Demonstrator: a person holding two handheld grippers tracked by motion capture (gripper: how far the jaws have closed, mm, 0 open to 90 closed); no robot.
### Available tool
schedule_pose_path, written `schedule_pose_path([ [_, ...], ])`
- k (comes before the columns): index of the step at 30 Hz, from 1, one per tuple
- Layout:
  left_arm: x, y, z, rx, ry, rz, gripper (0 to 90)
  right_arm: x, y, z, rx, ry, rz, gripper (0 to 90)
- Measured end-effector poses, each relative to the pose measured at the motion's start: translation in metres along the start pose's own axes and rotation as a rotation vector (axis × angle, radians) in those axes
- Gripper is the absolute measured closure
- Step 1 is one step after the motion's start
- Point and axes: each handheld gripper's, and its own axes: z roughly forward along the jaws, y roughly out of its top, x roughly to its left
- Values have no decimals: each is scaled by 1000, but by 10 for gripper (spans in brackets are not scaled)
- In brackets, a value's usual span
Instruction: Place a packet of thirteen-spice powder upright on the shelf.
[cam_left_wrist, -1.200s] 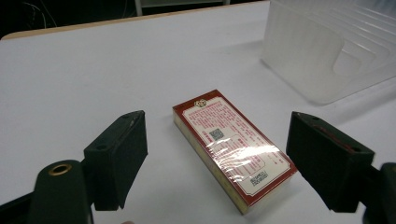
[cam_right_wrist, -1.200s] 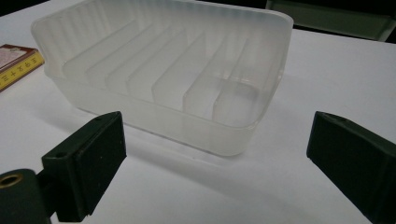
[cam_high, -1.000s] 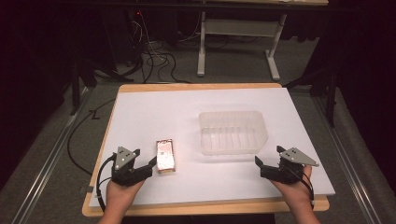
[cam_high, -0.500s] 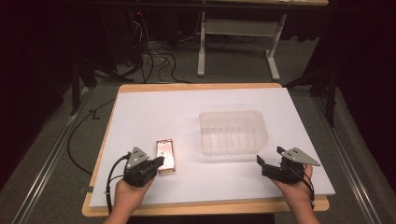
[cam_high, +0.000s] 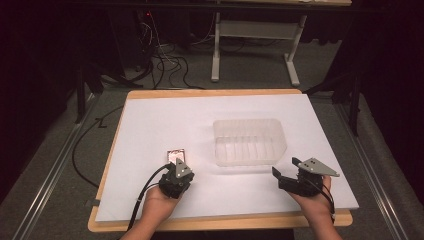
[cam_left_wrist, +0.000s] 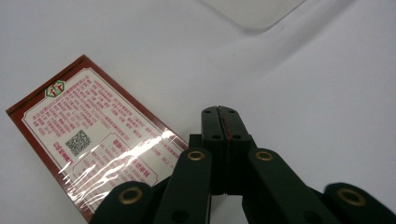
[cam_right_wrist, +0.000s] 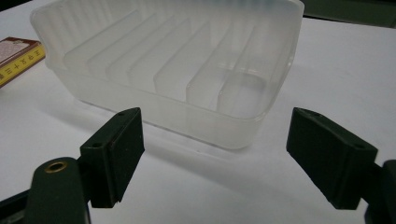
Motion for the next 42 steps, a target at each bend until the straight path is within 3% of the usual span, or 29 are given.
schedule_pose_path([
  [12, 5, -10, -11, 7, 13, -8, 900, -1, -1, -2, -3, -1, 9, 196],
  [20, 19, -22, -25, 33, 30, -35, 900, -5, -2, -2, -2, -1, 16, 198],
  [24, 32, -28, -33, 54, 50, -63, 900, -6, -2, -2, 7, 1, 22, 202],
  [28, 43, -27, -44, 16, 42, -92, 896, -5, -2, -3, 6, 4, 26, 203],
  [30, 45, -22, -50, 2, 16, -95, 823, -5, -1, -3, 4, 7, 27, 203],
  [32, 47, -17, -51, 13, -5, -105, 664, -5, -1, -4, 3, 11, 31, 203],
  [34, 46, -12, -49, 32, 19, -98, 510, -6, -1, -3, 3, 14, 33, 203],
  [37, 47, -6, -41, 99, 33, -100, 298, -7, -1, -3, 4, 16, 45, 203],
  [42, 52, 4, -31, 185, 59, -91, 197, -8, -2, -3, 3, 21, 48, 203],
])
